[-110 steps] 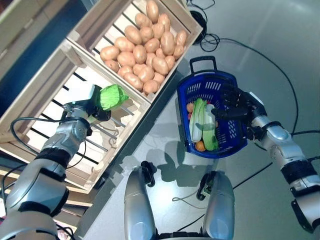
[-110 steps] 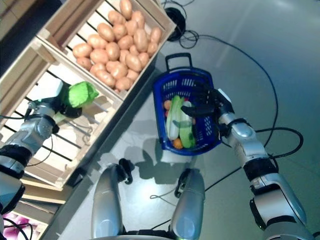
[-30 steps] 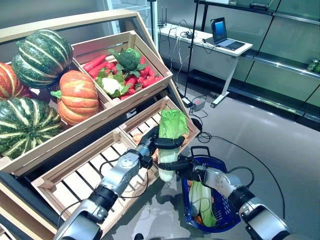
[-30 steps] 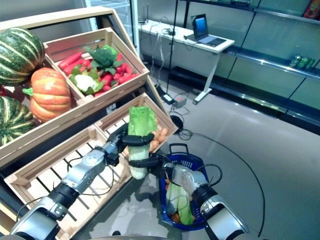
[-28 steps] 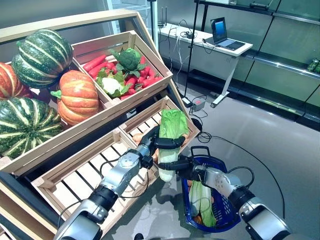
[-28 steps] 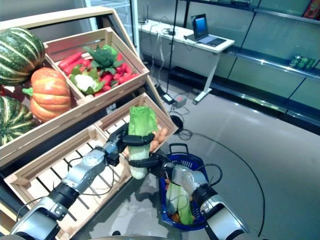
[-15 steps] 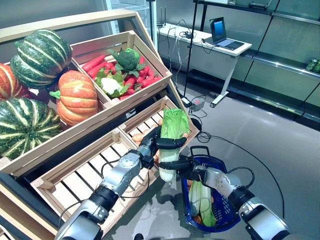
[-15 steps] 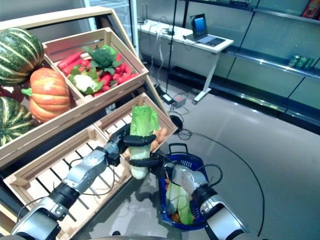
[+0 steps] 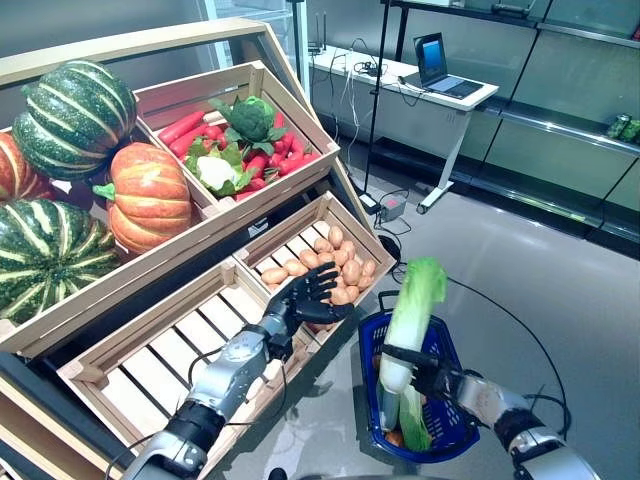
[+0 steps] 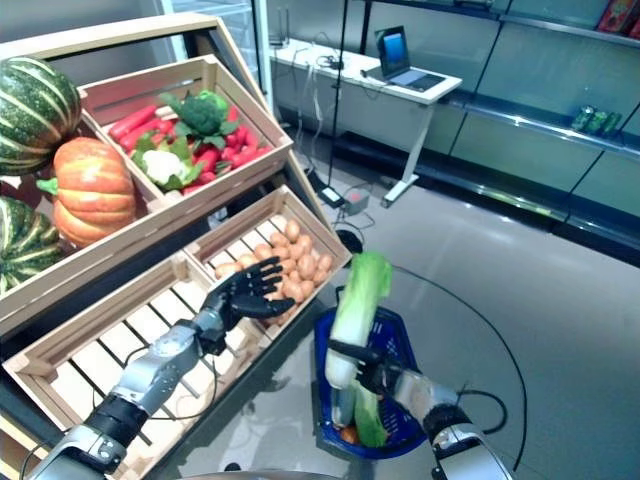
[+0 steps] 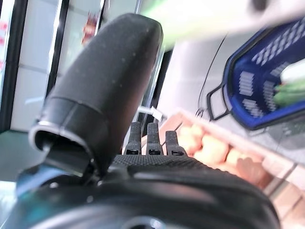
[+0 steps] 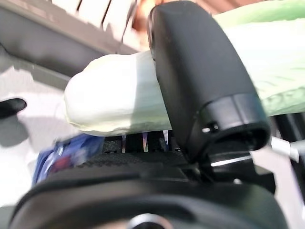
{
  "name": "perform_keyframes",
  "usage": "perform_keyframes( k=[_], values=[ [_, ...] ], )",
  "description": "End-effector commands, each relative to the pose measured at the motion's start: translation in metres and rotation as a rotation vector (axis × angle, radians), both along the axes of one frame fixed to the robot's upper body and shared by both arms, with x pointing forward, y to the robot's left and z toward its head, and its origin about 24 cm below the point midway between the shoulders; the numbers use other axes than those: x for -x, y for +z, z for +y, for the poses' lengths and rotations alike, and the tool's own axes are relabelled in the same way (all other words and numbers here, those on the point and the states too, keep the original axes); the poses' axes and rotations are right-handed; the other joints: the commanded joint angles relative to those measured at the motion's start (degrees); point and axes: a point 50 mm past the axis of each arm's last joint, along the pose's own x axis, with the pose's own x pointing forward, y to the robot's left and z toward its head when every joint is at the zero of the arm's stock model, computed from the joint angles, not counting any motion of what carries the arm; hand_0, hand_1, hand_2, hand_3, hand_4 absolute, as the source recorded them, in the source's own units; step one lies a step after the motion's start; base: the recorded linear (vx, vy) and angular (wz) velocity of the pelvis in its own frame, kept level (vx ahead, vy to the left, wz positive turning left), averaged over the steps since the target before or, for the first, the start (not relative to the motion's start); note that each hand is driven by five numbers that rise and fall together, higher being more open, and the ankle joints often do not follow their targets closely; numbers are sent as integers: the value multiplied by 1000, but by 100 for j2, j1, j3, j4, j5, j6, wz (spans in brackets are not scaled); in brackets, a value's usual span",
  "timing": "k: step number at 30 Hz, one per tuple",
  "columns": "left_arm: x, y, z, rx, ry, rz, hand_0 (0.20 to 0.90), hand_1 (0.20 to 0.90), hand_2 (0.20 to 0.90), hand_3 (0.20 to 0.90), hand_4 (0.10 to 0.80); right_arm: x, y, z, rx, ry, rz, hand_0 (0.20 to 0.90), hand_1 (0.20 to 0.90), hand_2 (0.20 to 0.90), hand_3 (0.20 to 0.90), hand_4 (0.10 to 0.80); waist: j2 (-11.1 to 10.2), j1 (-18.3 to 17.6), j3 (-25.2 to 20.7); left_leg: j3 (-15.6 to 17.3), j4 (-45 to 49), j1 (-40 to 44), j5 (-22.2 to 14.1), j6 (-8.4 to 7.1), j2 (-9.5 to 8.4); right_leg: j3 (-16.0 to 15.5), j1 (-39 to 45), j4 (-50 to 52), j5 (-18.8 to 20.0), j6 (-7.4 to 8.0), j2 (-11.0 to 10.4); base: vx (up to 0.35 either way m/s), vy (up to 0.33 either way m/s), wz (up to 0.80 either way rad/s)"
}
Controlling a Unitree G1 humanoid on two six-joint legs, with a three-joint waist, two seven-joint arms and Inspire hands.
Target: Put vegetables into the basket
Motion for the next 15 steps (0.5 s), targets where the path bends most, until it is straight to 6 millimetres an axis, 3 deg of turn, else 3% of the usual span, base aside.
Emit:
perform_keyframes(
  k=[1,6,11,15],
  values=[
    [-25,47,27,6,130,-240,900,900,900,900,800,-48,42,-28,-9,-144,-251,300,300,300,300,400,93,230,-267,41,8,197,-541,-188,220,135,-393,-222,606,-120,-290,0,0,0],
    [-21,42,52,-41,223,-205,900,900,900,900,800,-44,49,-61,59,-241,-257,300,300,300,300,400,82,251,-258,57,8,217,-535,-198,230,96,-375,-222,608,-127,-263,25,-10,-2],
    [-18,30,64,-60,269,-142,900,900,900,900,800,-42,53,-82,145,-274,-245,300,300,300,300,400,94,287,-164,136,8,300,-517,-164,198,93,-427,-5,528,-157,-258,40,0,-5],
    [-26,37,58,-41,266,-167,900,900,900,900,800,-63,73,-85,198,-294,-292,300,300,300,300,400,154,377,264,-15,844,-288,-633,-194,247,217,-977,928,200,-230,-412,-246,0,-14]
  ],
)
